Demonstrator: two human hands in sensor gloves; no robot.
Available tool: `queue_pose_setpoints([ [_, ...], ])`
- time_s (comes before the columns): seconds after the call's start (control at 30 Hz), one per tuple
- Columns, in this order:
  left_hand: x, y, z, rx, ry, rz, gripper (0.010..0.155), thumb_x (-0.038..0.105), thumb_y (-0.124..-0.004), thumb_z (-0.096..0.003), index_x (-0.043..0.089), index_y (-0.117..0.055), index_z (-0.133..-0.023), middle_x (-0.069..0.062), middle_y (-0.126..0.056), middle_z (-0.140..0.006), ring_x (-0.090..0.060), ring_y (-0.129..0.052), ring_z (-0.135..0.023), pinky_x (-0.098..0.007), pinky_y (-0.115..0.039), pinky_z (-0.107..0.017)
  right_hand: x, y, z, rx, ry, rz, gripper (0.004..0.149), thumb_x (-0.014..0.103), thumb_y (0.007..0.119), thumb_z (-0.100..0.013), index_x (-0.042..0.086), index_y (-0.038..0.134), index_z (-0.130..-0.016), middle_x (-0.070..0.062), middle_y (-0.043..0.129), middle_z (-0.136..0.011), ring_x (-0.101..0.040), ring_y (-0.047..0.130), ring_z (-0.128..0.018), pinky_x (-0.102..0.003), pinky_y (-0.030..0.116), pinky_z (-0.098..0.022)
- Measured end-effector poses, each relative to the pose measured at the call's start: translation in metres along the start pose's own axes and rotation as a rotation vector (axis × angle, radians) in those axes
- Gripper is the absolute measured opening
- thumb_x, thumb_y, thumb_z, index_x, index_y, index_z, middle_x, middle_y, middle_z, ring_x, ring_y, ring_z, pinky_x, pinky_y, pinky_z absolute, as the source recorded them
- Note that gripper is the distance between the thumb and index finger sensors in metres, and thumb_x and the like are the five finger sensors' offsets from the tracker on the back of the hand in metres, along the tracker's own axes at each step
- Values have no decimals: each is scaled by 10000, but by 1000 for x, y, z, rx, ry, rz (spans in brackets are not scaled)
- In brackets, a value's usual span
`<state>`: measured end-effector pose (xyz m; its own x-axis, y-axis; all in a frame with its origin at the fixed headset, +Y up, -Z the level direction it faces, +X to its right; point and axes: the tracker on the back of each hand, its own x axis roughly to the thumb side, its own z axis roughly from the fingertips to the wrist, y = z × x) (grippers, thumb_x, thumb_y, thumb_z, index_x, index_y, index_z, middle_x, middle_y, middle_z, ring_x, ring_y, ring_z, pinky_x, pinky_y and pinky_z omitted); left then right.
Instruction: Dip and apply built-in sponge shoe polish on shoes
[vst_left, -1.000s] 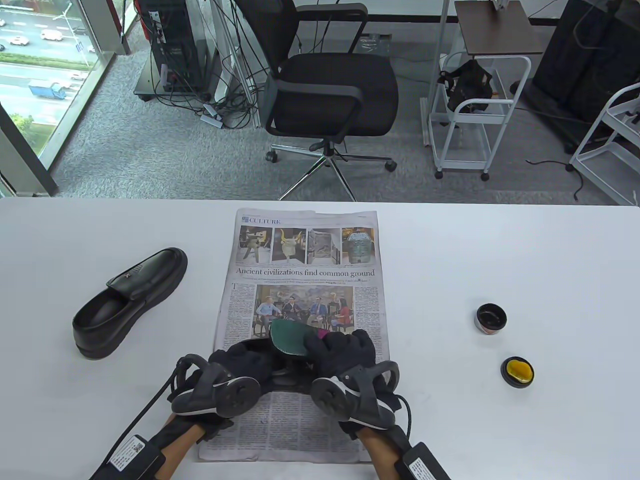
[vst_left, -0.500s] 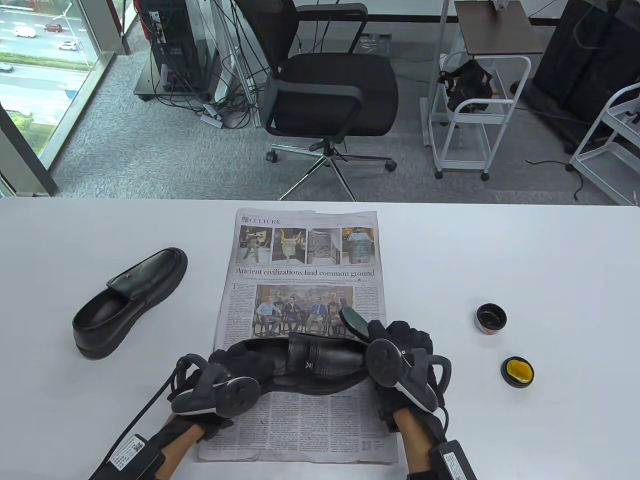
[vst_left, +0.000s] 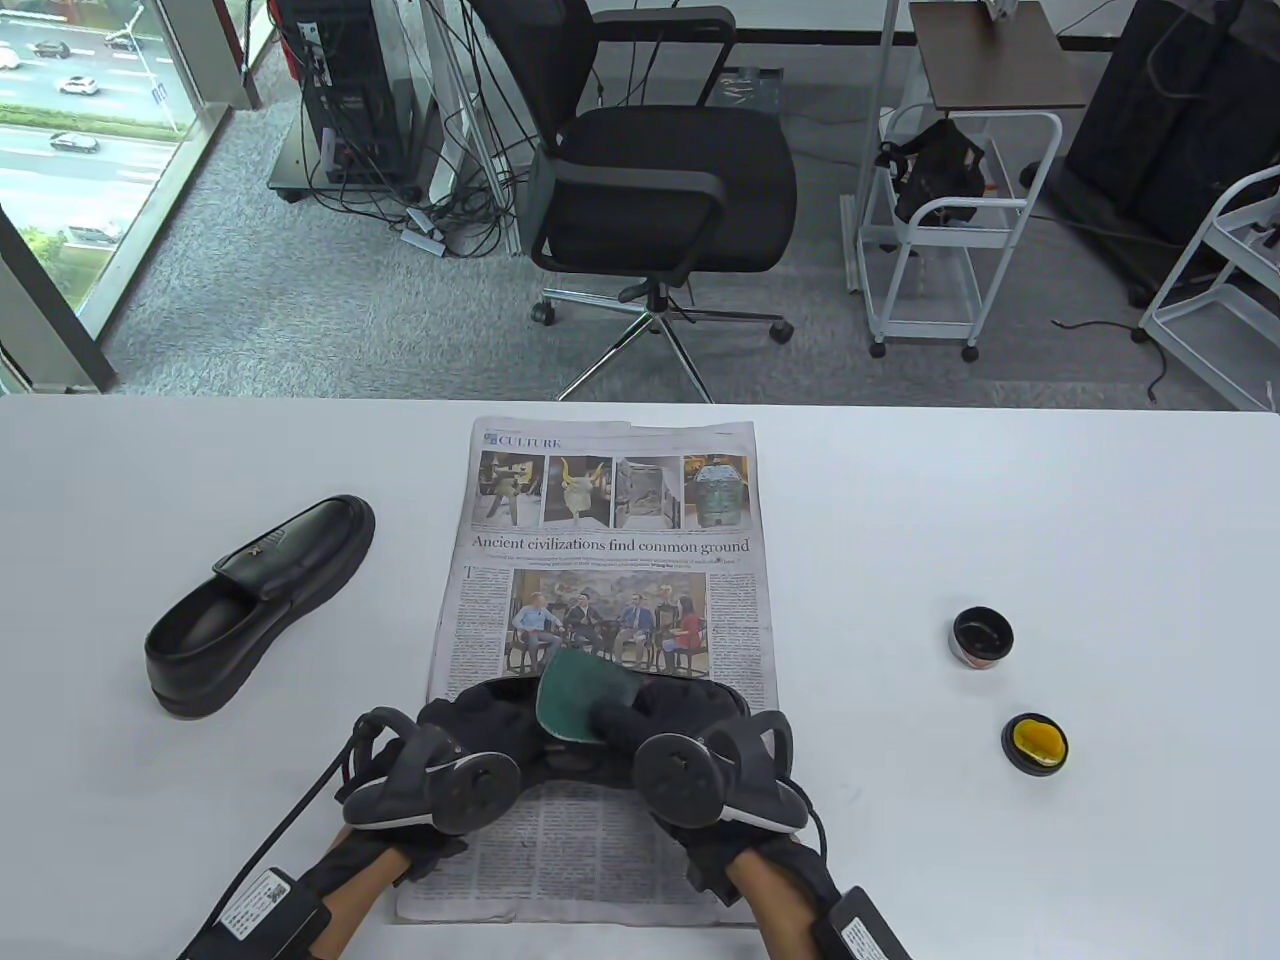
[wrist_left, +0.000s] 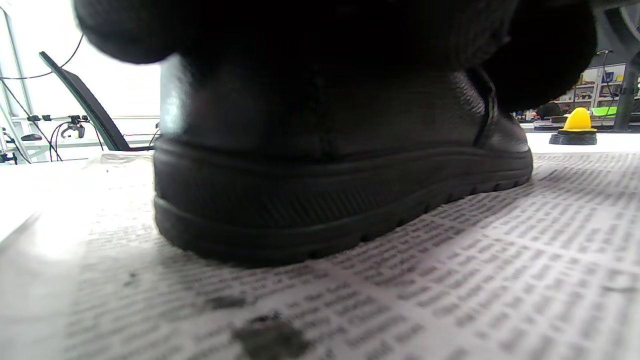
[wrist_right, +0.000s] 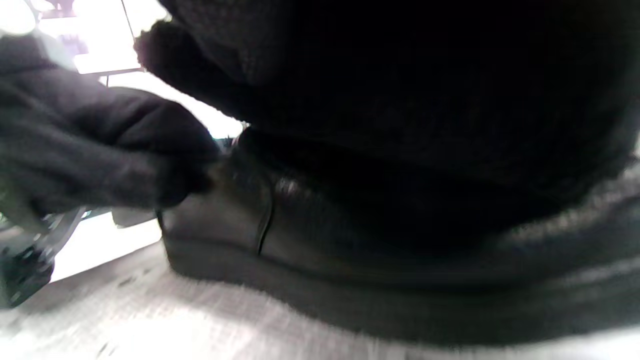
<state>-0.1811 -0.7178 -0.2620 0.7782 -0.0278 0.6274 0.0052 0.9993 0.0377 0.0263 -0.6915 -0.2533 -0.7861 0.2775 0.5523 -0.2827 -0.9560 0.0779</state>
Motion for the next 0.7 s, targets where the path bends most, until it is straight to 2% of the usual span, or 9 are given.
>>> queue_pose_setpoints([
  [0.03, 0, 0, 0, 0, 0, 0, 478, 486, -678, -573, 195, -767, -942, -73, -895, -843, -327, -753, -799, -494, -753, -462, -2, 2, -1, 65, 7, -11, 460, 225, 777, -439, 224, 767, -899, -135, 758, -785, -362, 810, -656, -670, 586, -643],
  [0.2, 0, 0, 0, -1, 1, -1, 479, 485, -678, -573, 194, -763, -944, -73, -892, -844, -327, -750, -801, -495, -750, -464, -17, -1, 2, 130, 85, 14, 413, 205, 770, -444, 250, 809, -852, -157, 741, -905, -407, 811, -763, -683, 589, -651],
  [0.33, 0, 0, 0, -1, 0, 0, 478, 484, -678, -573, 194, -764, -943, -74, -892, -843, -327, -749, -801, -497, -750, -463, -33, -10, 8, 190, 257, 37, 394, 182, 748, -447, 243, 833, -827, -149, 761, -927, -403, 821, -797, -690, 609, -641],
  [0.43, 0, -1, 0, -2, 1, 0, 478, 484, -677, -574, 193, -762, -943, -74, -890, -844, -327, -748, -802, -496, -749, -465, -49, -18, 15, 166, 371, 26, 390, 174, 737, -451, 232, 833, -824, -157, 783, -896, -413, 837, -770, -691, 614, -634],
  [0.57, 1, -1, 0, -2, 2, 0, 477, 483, -677, -574, 193, -761, -943, -76, -888, -845, -330, -746, -803, -499, -747, -465, -65, -28, 23, -29, 467, -2, 393, 188, 739, -452, 213, 824, -835, -168, 798, -846, -412, 854, -715, -683, 634, -608],
  [0.63, 1, -1, 0, -2, 3, 0, 478, 484, -676, -574, 192, -760, -944, -75, -888, -845, -330, -746, -803, -498, -747, -466, -65, -31, 25, -192, 500, -41, 411, 208, 734, -456, 193, 795, -863, -170, 795, -819, -403, 856, -683, -678, 639, -597],
  [0.7, 1, -1, 0, -3, 3, -1, 479, 484, -676, -573, 192, -759, -944, -75, -887, -846, -328, -746, -804, -497, -747, -466, -62, -30, 24, -291, 515, -81, 427, 218, 722, -460, 187, 768, -883, -170, 794, -796, -396, 862, -654, -672, 649, -587],
])
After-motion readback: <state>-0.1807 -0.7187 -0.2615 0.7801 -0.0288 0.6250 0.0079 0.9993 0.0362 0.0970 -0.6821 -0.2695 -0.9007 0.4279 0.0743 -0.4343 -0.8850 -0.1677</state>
